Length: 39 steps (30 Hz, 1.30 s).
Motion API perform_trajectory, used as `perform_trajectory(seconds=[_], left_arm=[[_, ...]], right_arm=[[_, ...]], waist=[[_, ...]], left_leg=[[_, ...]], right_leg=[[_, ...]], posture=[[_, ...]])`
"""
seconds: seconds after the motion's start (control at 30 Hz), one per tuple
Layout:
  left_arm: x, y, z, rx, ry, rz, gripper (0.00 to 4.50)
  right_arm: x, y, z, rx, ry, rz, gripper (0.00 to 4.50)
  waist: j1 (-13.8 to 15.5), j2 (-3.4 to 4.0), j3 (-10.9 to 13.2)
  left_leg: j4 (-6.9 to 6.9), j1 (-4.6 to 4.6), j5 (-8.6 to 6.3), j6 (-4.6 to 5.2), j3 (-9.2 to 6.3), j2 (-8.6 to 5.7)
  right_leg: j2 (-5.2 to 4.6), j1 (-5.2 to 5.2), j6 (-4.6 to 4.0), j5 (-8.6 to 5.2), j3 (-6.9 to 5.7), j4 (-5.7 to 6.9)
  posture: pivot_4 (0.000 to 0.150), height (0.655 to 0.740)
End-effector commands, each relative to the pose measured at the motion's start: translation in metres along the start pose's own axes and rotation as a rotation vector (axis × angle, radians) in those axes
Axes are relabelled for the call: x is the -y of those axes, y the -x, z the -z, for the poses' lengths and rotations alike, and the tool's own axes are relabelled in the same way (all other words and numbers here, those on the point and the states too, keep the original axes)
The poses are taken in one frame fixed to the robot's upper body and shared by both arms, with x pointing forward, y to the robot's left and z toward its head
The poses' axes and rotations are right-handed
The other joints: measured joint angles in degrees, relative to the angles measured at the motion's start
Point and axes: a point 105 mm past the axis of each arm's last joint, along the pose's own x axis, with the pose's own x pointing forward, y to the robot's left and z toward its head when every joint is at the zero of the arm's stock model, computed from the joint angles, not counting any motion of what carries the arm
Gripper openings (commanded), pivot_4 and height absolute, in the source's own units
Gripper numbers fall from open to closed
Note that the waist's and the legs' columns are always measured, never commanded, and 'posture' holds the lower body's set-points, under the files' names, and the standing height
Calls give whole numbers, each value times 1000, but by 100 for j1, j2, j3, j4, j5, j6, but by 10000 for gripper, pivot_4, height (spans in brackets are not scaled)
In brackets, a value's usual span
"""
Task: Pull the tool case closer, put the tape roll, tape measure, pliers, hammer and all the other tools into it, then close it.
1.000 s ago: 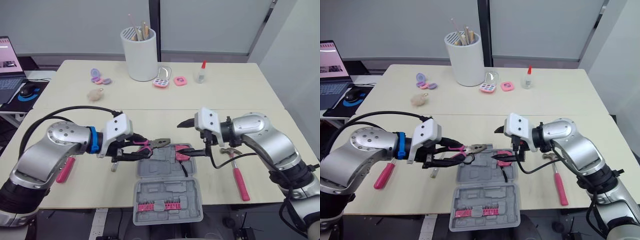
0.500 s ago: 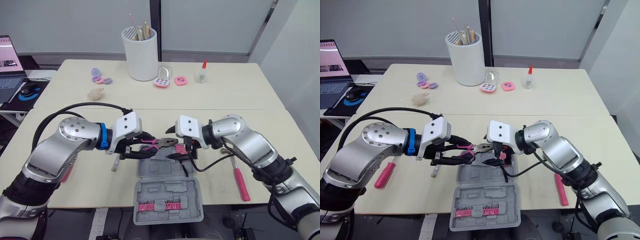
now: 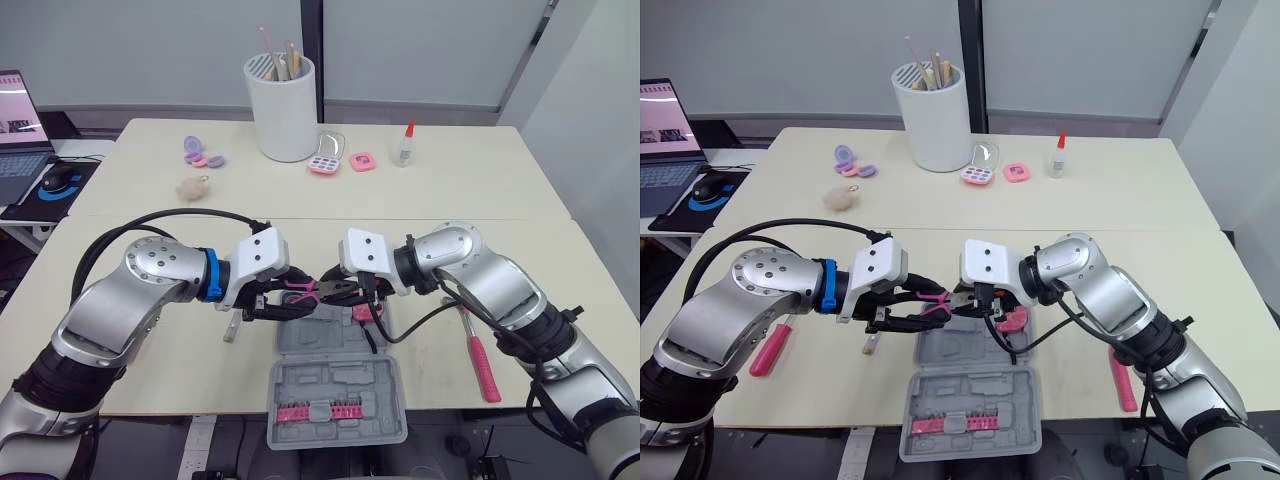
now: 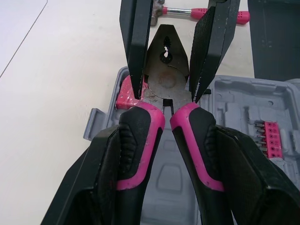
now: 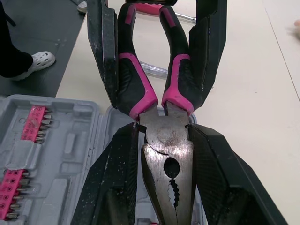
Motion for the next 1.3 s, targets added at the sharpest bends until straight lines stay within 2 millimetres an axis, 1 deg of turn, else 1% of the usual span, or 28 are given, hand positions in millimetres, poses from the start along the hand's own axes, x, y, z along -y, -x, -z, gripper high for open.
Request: perform_trajectory(seconds=[0.03,0.13,0.2,0.23,0.27,0.33,0.47,0.6,0.77,0.9,1.03,1.3], left_arm=[[0,1,-9,26,-37,-13,25826],[1,3,-12,58,-46,-9,25826],[-1,8,-16,112,-53,-33,32958],[-1,12,-16,135,-59,-35,35244],[0,16,-16,149,-65,-35,38680],[1,26,-19,205,-55,-39,44578],[12,50,-21,260,-23,0,45000],[21,69,-14,253,-13,13,45000],[35,90,8,199,-40,-10,45000],[48,98,30,128,-47,-2,45000],[46,104,48,83,-28,-41,45000],[46,102,54,80,-24,-46,45000]], right_arm=[[2,7,-19,33,76,16,13967],[2,9,-17,23,76,20,13899],[4,12,-14,9,76,29,13878],[6,12,-11,-1,75,34,13660],[7,12,-8,-9,72,39,12770],[7,12,1,-25,58,44,12765],[2,10,11,-49,38,43,12765],[-4,7,16,-57,18,31,12765],[-14,-1,31,-101,-8,8,12765],[-20,-7,38,-130,-23,-6,12765],[-21,-15,44,-152,-35,-7,12765],[-17,-22,57,-198,-44,15,12765]], waist=[[0,0,0],[0,0,0],[-5,0,0],[-4,0,0],[-7,0,0],[-11,0,0],[-14,0,0],[-22,1,1],[-10,3,2],[-11,3,2],[-10,3,2],[-11,3,2]], left_leg=[[0,0,0,0,0,0],[0,0,0,0,1,0],[0,0,0,0,1,0],[0,0,0,0,2,2],[1,0,0,0,-1,3],[1,0,0,0,2,3],[1,0,0,0,-2,3],[1,1,0,0,1,6],[-1,2,0,0,-1,13],[-1,2,0,0,4,11],[-2,5,0,0,2,11],[-2,2,0,0,5,8]], right_leg=[[0,0,0,0,0,0],[0,0,0,0,2,0],[0,0,0,0,2,0],[-2,0,0,0,3,0],[-3,0,0,0,0,1],[-5,-1,0,0,3,2],[-8,0,-1,0,-1,3],[-9,-1,-1,0,1,3],[-23,-2,-2,-1,-3,4],[-37,-3,-2,-1,-2,3],[-37,-2,-2,-1,-4,4],[-39,-3,-2,-1,-4,3]], posture=[[1500,7400],[1500,7400],[1500,7400],[1500,7400],[1500,7400],[1500,7400],[1500,7400],[1500,7400],[1500,7400],[1500,7400],[1500,7400],[1500,7400]])
